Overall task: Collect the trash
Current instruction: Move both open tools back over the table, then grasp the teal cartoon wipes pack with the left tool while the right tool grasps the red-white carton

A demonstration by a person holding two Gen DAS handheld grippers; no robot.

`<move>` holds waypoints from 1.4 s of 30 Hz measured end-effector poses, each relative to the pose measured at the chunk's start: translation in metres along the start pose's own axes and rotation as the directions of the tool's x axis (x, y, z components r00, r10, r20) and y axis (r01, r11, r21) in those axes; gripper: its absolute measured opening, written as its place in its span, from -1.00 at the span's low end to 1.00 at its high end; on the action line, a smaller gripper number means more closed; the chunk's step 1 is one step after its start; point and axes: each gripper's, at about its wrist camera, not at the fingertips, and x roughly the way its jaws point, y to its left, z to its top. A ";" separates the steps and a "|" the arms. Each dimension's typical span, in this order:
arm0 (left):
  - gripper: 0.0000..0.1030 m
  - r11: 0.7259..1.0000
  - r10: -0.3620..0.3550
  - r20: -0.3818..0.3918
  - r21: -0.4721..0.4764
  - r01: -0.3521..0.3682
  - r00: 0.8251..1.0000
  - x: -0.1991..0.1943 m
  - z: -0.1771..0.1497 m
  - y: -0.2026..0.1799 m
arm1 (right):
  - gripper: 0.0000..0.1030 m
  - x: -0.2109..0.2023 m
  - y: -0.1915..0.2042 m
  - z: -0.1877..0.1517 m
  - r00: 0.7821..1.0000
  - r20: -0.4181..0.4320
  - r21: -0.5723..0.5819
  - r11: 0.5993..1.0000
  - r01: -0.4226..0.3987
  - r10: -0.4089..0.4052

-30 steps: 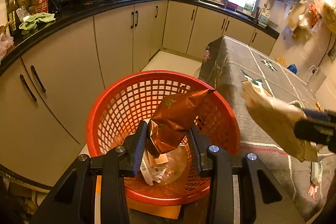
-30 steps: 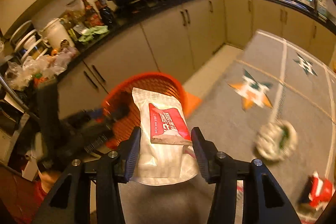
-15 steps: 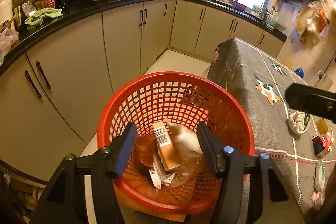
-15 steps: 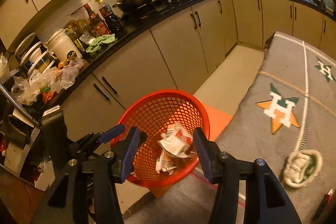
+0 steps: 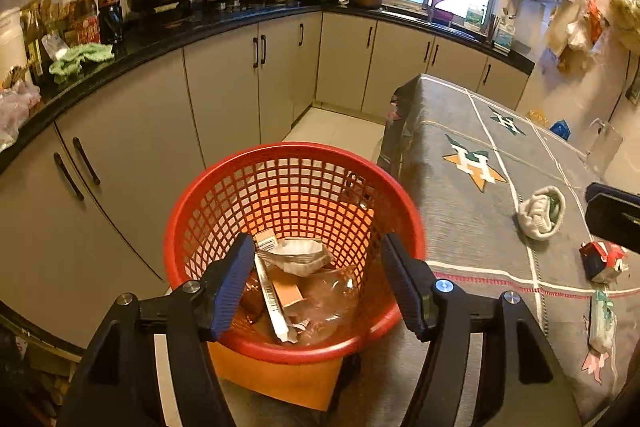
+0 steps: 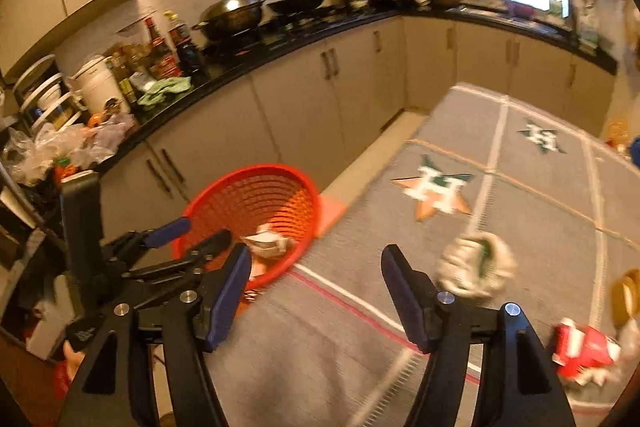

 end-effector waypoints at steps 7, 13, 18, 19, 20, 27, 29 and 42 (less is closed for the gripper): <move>0.26 0.998 0.006 0.019 0.069 -0.007 1.000 -0.015 -0.008 -0.035 | 0.72 -0.040 -0.040 -0.023 0.992 0.041 0.064 0.991 0.113 -0.116; 0.27 0.993 -0.032 0.020 0.117 0.029 0.999 -0.025 -0.013 -0.068 | 0.80 -0.090 -0.050 -0.039 0.928 0.197 0.004 0.947 0.321 -0.315; 0.28 0.982 -0.074 0.019 0.173 0.069 0.997 -0.031 -0.020 -0.100 | 0.80 -0.127 -0.080 -0.063 0.860 0.252 0.055 0.894 0.445 -0.443; 0.28 0.979 -0.092 0.012 0.185 0.088 0.996 -0.032 -0.022 -0.108 | 0.80 -0.133 -0.088 -0.067 0.857 0.243 0.075 0.889 0.451 -0.455; 0.28 0.975 -0.104 0.006 0.197 0.100 0.995 -0.031 -0.024 -0.114 | 0.80 -0.137 -0.097 -0.072 0.858 0.229 0.094 0.887 0.451 -0.460; 0.28 0.942 -0.198 -0.069 0.264 0.209 0.978 -0.026 -0.038 -0.164 | 0.66 -0.148 -0.159 -0.106 0.909 0.077 0.235 0.894 0.382 -0.409; 0.28 0.930 -0.224 -0.095 0.277 0.242 0.970 -0.026 -0.044 -0.177 | 0.53 -0.146 -0.169 -0.115 0.912 0.042 0.263 0.885 0.385 -0.409; 0.58 0.815 -0.347 -0.298 0.374 0.443 0.889 -0.026 -0.083 -0.276 | 0.37 -0.139 -0.214 -0.142 0.927 -0.039 0.389 0.849 0.358 -0.374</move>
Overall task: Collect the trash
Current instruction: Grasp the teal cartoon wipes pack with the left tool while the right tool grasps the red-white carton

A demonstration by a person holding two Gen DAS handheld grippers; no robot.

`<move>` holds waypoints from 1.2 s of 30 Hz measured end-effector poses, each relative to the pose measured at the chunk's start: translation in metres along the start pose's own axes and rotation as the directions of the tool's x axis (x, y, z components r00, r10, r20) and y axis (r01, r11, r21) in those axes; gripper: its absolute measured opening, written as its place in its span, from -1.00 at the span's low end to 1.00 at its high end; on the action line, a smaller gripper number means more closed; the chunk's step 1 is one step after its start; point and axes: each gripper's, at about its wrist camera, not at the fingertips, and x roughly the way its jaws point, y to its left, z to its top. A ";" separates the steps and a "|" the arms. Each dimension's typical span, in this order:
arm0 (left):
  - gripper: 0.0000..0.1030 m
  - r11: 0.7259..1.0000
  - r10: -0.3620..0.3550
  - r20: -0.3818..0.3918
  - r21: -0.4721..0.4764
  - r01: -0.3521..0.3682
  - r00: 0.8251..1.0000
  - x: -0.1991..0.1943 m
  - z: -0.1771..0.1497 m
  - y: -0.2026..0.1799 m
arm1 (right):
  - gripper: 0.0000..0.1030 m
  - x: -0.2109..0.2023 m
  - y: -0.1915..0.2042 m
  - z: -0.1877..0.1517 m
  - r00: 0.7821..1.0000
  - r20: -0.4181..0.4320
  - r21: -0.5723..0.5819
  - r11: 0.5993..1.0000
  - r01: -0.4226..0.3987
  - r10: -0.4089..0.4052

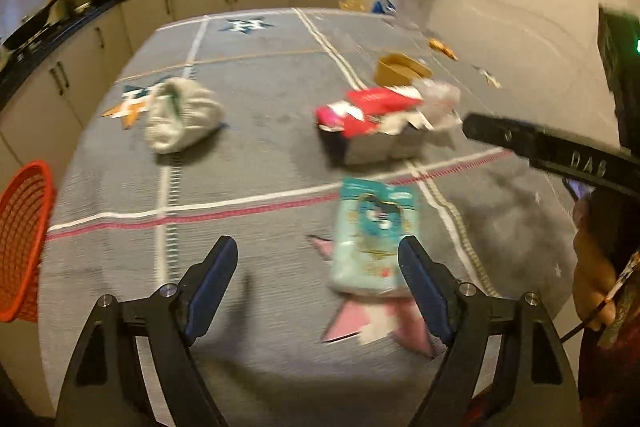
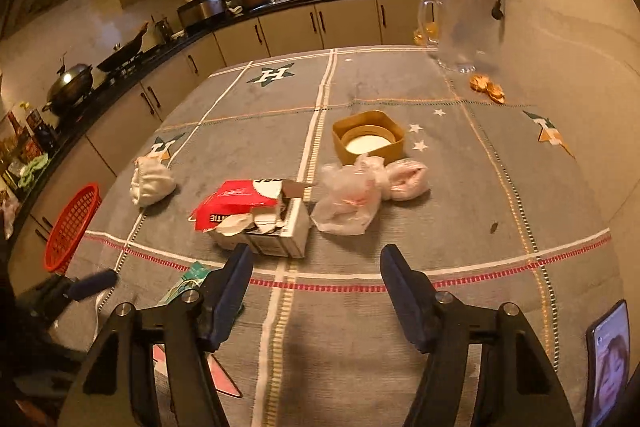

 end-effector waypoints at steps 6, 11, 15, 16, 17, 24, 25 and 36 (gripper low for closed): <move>0.58 0.998 0.007 -0.021 0.063 -0.006 1.000 0.022 0.009 -0.028 | 0.37 -0.001 -0.012 0.004 0.998 -0.002 0.034 0.997 -0.062 0.063; 0.02 0.999 0.016 -0.045 0.044 -0.014 0.999 0.041 0.015 -0.025 | 0.15 0.006 -0.006 0.013 0.988 -0.013 0.052 0.986 -0.156 0.157; -0.07 1.000 0.024 -0.029 0.015 -0.023 0.999 0.038 0.015 -0.013 | -0.06 0.022 -0.004 0.025 0.964 -0.040 0.113 0.960 -0.258 0.264; -0.07 0.999 0.031 -0.027 0.011 -0.031 0.999 0.037 0.014 -0.011 | -0.07 0.028 -0.005 0.030 0.958 -0.045 0.141 0.951 -0.276 0.285; -0.07 0.999 0.039 -0.025 0.006 -0.039 0.999 0.037 0.014 -0.008 | -0.07 0.032 -0.006 0.032 0.954 -0.048 0.157 0.945 -0.287 0.297; -0.06 0.999 0.037 -0.021 -0.020 -0.038 0.999 0.033 0.013 0.008 | -0.15 0.064 -0.004 0.050 0.939 -0.092 0.225 0.925 -0.305 0.331; -0.06 0.999 0.036 -0.019 -0.018 -0.037 0.999 0.032 0.011 0.007 | -0.17 0.069 -0.003 0.051 0.938 -0.100 0.230 0.925 -0.304 0.333; -0.22 0.998 0.058 0.019 -0.034 -0.058 0.998 0.020 0.010 0.017 | -0.88 0.043 0.032 0.046 0.965 -0.055 0.049 0.966 -0.255 0.258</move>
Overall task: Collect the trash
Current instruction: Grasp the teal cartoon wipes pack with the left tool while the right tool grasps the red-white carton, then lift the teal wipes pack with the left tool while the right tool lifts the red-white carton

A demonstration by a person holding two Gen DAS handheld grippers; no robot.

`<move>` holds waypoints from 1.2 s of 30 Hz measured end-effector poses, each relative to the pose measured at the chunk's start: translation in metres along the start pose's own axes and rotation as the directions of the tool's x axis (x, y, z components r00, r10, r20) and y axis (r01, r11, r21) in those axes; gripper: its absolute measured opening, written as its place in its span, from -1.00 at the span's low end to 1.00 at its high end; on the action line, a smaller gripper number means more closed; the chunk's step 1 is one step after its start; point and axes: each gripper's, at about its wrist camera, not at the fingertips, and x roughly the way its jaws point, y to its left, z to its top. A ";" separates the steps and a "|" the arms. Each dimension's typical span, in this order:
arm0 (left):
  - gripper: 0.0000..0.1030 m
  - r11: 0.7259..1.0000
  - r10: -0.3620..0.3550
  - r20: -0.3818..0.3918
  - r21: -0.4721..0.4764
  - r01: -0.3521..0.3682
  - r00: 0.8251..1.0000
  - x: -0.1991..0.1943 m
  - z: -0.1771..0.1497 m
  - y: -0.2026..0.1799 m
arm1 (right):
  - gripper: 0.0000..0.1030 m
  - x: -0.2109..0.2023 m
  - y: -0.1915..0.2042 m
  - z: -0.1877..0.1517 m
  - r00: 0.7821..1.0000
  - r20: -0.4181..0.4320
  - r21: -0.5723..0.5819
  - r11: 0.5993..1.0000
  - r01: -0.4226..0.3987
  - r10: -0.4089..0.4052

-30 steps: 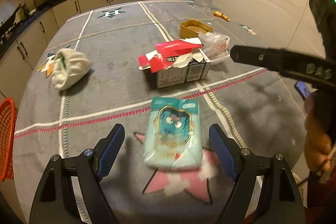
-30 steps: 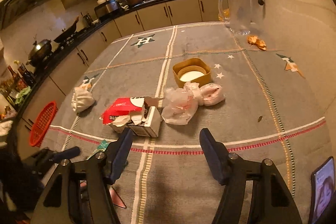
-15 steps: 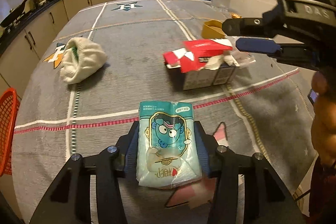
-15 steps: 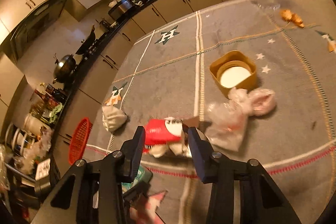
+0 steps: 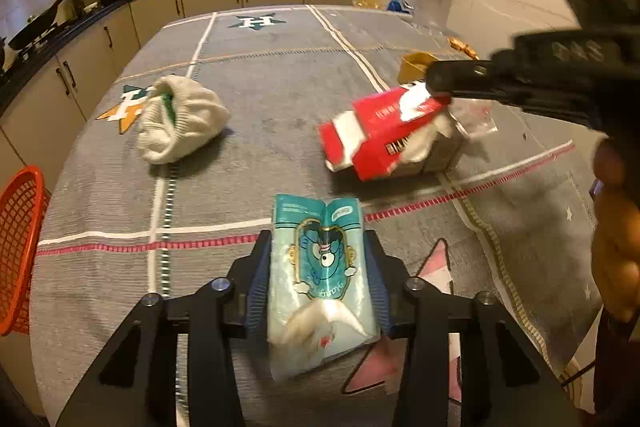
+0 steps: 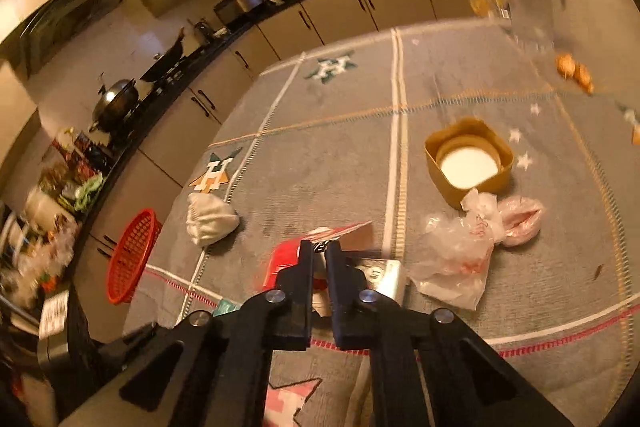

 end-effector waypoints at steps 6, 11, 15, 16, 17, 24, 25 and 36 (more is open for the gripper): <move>-0.25 0.999 0.034 0.012 -0.029 -0.034 0.999 -0.007 -0.002 0.015 | -0.90 -0.024 0.034 -0.021 0.991 0.108 -0.158 0.982 0.100 -0.084; -0.26 0.997 0.052 0.021 -0.057 -0.051 0.998 -0.014 -0.006 0.027 | -0.91 -0.034 0.052 -0.032 0.985 0.148 -0.231 0.965 0.125 -0.092; -0.26 0.995 0.064 0.029 -0.074 -0.062 0.998 -0.020 -0.008 0.036 | -0.91 -0.039 0.065 -0.041 0.986 0.150 -0.293 0.950 0.109 -0.067; -0.26 0.995 0.068 0.031 -0.077 -0.065 0.997 -0.019 -0.008 0.038 | -0.91 -0.040 0.067 -0.044 0.988 0.144 -0.306 0.947 0.099 -0.057; -0.26 0.995 0.072 0.033 -0.079 -0.069 0.997 -0.020 -0.008 0.040 | -0.92 -0.040 0.069 -0.046 0.990 0.134 -0.315 0.946 0.081 -0.040; -0.26 0.994 0.074 0.028 -0.078 -0.072 0.997 -0.020 -0.009 0.041 | -0.91 -0.029 0.059 -0.063 0.998 0.056 -0.300 0.954 0.026 -0.010; -0.26 0.994 0.073 0.027 -0.078 -0.071 0.997 -0.020 -0.009 0.041 | -0.88 -0.028 0.056 -0.063 0.999 0.052 -0.295 0.955 0.029 -0.014; -0.26 0.996 0.065 0.019 -0.061 -0.064 0.998 -0.015 -0.010 0.033 | -0.65 -0.026 0.048 -0.064 1.000 0.026 -0.265 0.964 0.010 -0.003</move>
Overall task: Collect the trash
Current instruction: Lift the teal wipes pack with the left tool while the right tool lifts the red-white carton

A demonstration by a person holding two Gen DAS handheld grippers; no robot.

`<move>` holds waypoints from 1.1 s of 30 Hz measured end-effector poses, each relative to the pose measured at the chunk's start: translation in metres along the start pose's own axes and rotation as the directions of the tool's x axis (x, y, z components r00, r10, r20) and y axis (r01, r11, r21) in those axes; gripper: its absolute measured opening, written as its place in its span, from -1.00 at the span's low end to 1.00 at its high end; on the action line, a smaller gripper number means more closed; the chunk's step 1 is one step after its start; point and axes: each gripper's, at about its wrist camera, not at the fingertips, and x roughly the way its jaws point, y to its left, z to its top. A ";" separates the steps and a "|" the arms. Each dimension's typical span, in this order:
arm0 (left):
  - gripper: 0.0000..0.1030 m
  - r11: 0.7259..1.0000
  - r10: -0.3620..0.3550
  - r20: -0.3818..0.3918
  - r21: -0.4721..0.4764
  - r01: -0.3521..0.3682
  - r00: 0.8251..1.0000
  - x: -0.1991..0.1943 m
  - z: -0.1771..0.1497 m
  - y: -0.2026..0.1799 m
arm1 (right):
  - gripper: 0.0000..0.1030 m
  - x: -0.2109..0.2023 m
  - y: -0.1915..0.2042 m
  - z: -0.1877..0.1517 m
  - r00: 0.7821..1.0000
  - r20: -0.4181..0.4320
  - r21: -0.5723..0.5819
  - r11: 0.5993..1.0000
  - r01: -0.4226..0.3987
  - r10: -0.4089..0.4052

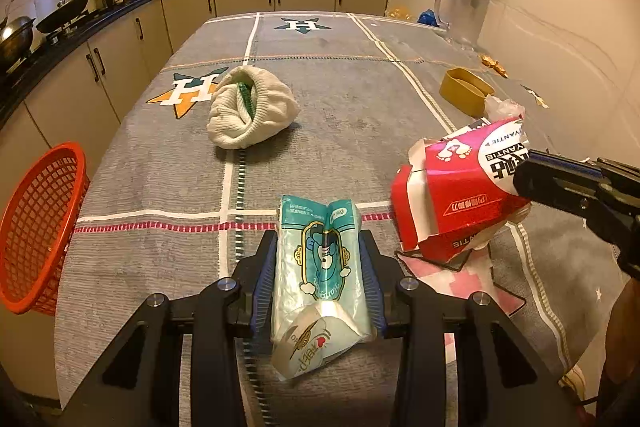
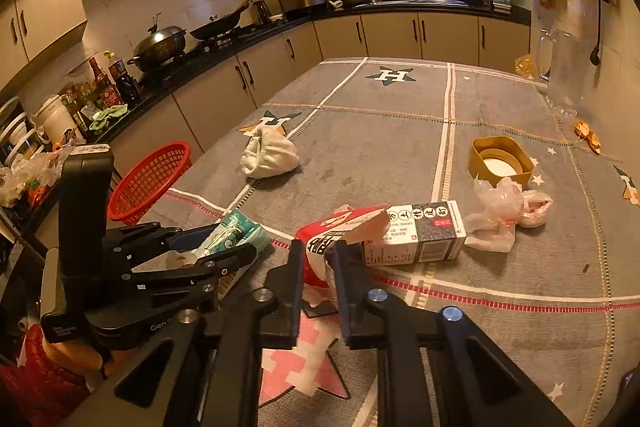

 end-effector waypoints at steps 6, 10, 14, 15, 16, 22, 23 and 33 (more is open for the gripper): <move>-0.26 1.000 -0.004 -0.008 0.020 0.004 1.000 0.006 0.001 -0.008 | -0.65 -0.002 -0.012 -0.003 1.000 -0.014 0.045 0.999 -0.008 0.008; -0.26 1.000 -0.007 -0.009 0.016 0.007 1.000 0.007 0.001 -0.008 | -0.49 -0.003 -0.026 -0.006 1.000 -0.020 0.080 0.997 -0.021 0.022; -0.26 1.000 -0.003 -0.010 0.017 0.003 1.000 0.007 0.001 -0.008 | 0.01 -0.002 -0.037 -0.008 0.998 -0.011 0.121 0.991 -0.052 0.054; -0.25 1.000 -0.001 -0.010 0.017 0.002 1.000 0.007 0.001 -0.008 | 0.04 -0.002 -0.039 -0.008 0.998 -0.008 0.127 0.990 -0.055 0.056; -0.25 1.000 -0.003 -0.010 0.017 0.003 1.000 0.007 0.001 -0.008 | 0.05 -0.001 -0.040 -0.008 0.998 -0.008 0.129 0.990 -0.055 0.056; -0.25 1.000 -0.003 -0.010 0.018 0.003 1.000 0.007 0.001 -0.008 | 0.20 0.010 -0.043 -0.010 0.995 -0.033 0.136 0.987 -0.087 0.092; -0.25 1.000 -0.003 -0.009 0.018 0.003 1.000 0.006 0.001 -0.008 | 0.23 0.013 -0.043 -0.011 0.995 -0.035 0.130 0.988 -0.083 0.088; -0.25 1.000 -0.002 -0.008 0.018 0.002 1.000 0.006 0.001 -0.008 | -0.53 0.034 -0.041 -0.015 0.988 -0.075 0.130 0.984 -0.124 0.134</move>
